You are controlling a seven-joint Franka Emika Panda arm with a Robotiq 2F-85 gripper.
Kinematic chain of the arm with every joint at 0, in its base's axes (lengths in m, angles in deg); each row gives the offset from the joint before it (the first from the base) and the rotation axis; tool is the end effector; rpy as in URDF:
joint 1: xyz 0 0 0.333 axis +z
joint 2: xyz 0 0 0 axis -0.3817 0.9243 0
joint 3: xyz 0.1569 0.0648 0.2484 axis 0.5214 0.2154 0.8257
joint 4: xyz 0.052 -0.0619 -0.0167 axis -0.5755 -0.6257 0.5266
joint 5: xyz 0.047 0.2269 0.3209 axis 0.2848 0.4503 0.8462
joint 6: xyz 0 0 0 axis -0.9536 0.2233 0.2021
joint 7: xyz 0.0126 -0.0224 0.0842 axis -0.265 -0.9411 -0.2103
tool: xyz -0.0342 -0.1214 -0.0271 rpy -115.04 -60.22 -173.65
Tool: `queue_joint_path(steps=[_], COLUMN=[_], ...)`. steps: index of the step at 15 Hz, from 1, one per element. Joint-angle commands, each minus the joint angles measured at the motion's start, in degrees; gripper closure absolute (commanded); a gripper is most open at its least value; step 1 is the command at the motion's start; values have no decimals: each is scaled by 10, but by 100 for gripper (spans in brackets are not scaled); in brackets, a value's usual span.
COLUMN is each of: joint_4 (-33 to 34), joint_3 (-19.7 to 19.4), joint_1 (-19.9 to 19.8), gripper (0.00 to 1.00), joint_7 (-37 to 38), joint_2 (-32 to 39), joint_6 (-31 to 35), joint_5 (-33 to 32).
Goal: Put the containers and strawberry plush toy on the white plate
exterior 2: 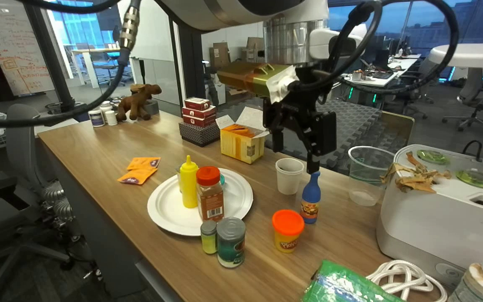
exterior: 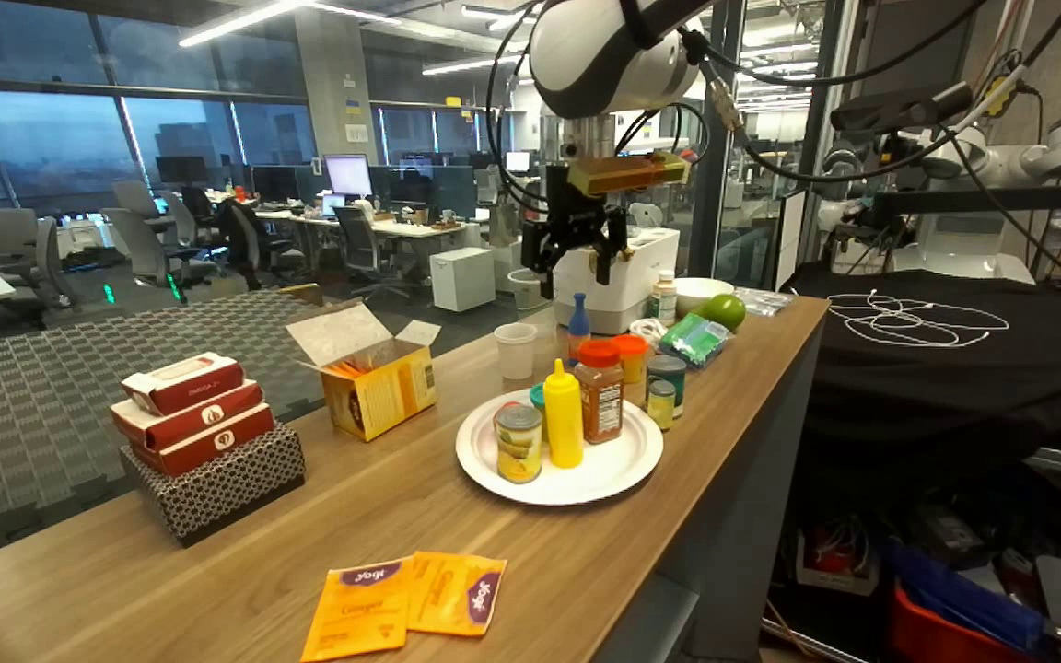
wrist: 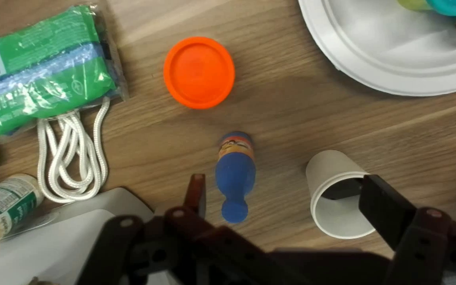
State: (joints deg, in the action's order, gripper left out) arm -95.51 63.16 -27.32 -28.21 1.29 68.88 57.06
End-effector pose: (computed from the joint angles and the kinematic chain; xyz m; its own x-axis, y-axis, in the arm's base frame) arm 0.7193 -0.1240 0.3415 0.9378 -0.3345 0.0929 -0.3415 -0.9370 0.0734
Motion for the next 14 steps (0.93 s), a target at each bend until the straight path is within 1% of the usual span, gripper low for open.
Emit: queue_joint_path(steps=[1, 4, 8, 9, 10, 11, 14], joint_4=[61, 92, 134, 142, 152, 161, 183], joint_3=[0, 0, 0, -1, -1, -1, -1], joint_1=[-10, -17, -23, -24, -25, -26, -28], gripper=[0, 0, 0, 6, 17, 34, 58], joint_7=[7, 9, 11, 14, 15, 18, 22], joint_2=[40, 65, 92, 97, 103, 109, 122], joint_6=[-21, -22, -40, -46, -51, -58, -72], joint_5=[17, 25, 28, 29, 30, 31, 33])
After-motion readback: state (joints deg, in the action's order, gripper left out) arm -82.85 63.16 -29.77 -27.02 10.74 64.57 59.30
